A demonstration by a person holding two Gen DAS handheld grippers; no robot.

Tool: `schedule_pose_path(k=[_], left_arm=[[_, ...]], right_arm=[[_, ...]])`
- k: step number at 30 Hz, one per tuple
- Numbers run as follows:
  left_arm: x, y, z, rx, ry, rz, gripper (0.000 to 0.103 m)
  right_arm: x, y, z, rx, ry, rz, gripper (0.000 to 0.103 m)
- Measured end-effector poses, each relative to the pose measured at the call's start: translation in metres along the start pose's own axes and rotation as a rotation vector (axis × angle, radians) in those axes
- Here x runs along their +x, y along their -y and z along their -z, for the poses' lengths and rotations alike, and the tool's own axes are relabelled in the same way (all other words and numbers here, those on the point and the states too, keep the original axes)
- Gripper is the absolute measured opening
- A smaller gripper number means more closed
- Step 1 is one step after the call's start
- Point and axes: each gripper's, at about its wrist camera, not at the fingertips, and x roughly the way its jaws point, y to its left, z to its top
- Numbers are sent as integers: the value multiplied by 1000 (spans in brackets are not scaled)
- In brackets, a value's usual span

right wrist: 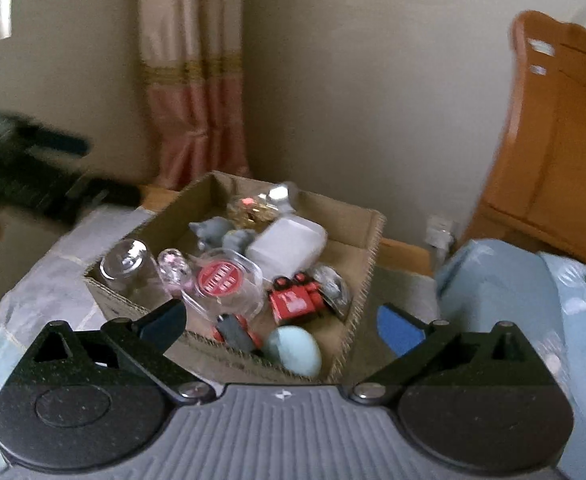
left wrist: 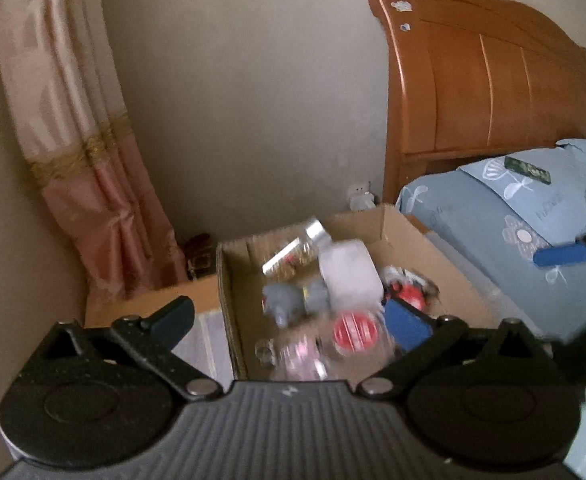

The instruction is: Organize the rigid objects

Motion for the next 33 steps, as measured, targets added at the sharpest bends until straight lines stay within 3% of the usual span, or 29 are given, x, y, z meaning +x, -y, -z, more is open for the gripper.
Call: schedule_pose_path(k=[5,9,16,20,33], left_arm=[[-27,12,39,-98,-22,-9,101],[-36,28,72,-159,-60,-103,101],[-47,50,111,-202,-189,-140,101],[-61,58,107,-184,-190,-182,101],[-94,56,79,-203,-121,-216,101]], right_arm=[[-11,-6,21,95,-64,59,103],[-12,-15,47,168,-136,109,103],[-23,-33,86,259,-217,138,103],[-37,-43,89,241,-213,160,103],[-73,-43,57,241,-113,162,103]])
